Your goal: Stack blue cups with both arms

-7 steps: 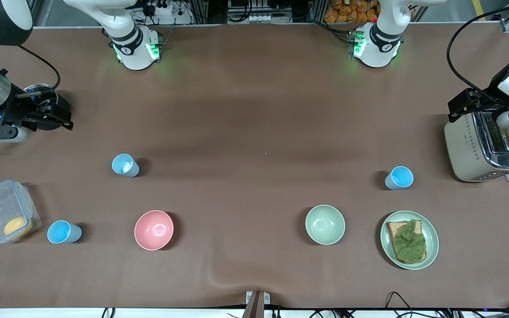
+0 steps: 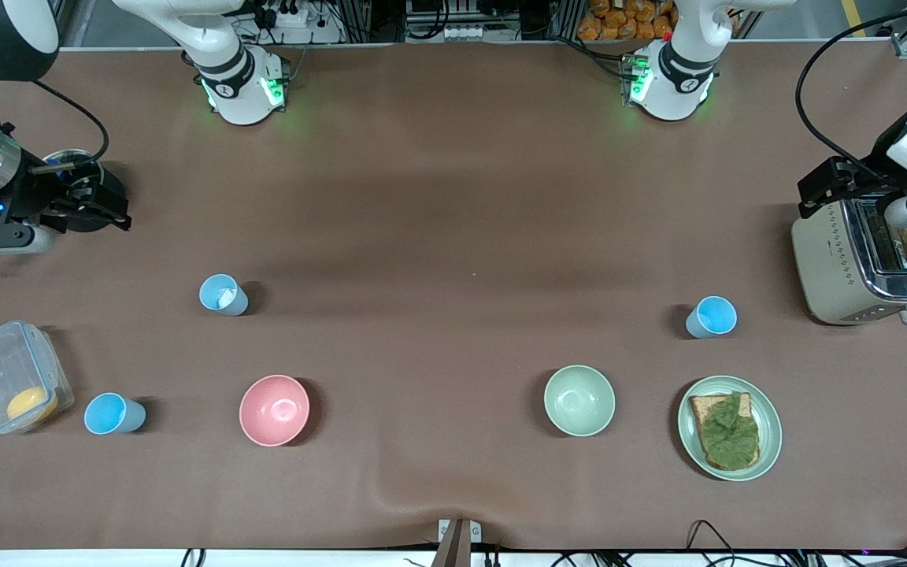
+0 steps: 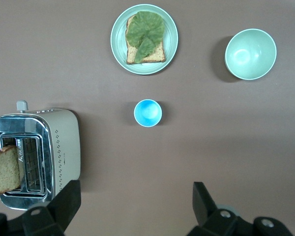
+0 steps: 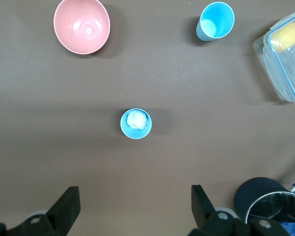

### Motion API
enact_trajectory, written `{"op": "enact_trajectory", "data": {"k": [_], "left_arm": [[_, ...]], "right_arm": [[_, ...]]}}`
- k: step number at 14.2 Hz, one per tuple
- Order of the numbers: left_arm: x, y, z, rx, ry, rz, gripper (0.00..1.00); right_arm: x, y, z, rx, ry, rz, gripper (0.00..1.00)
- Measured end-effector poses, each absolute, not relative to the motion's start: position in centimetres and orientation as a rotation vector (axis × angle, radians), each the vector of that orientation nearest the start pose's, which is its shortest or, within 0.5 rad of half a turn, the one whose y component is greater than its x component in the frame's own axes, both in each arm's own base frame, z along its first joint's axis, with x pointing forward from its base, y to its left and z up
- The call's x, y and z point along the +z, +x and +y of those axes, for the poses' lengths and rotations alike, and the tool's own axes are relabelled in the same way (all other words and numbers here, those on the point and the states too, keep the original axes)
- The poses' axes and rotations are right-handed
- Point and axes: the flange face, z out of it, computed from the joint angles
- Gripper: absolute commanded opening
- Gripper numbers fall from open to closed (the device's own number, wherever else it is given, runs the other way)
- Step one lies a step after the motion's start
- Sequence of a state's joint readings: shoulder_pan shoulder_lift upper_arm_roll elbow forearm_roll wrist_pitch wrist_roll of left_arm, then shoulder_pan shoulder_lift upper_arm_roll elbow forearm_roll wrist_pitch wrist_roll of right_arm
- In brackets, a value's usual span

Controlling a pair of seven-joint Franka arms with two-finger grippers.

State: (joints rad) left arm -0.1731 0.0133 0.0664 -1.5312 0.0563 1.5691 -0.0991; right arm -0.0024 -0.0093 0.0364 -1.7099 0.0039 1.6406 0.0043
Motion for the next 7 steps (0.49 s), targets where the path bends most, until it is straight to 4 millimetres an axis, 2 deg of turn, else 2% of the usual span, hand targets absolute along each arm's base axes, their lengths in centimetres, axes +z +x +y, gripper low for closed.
{"op": "enact_trajectory", "data": {"k": [7], "left_arm": [[63.42, 55.74, -5.07, -0.044, -3.072, 0.006, 1.0]], "right_arm": [[56.82, 55.03, 1.96, 0.121, -3.137, -0.047, 1.0]]}}
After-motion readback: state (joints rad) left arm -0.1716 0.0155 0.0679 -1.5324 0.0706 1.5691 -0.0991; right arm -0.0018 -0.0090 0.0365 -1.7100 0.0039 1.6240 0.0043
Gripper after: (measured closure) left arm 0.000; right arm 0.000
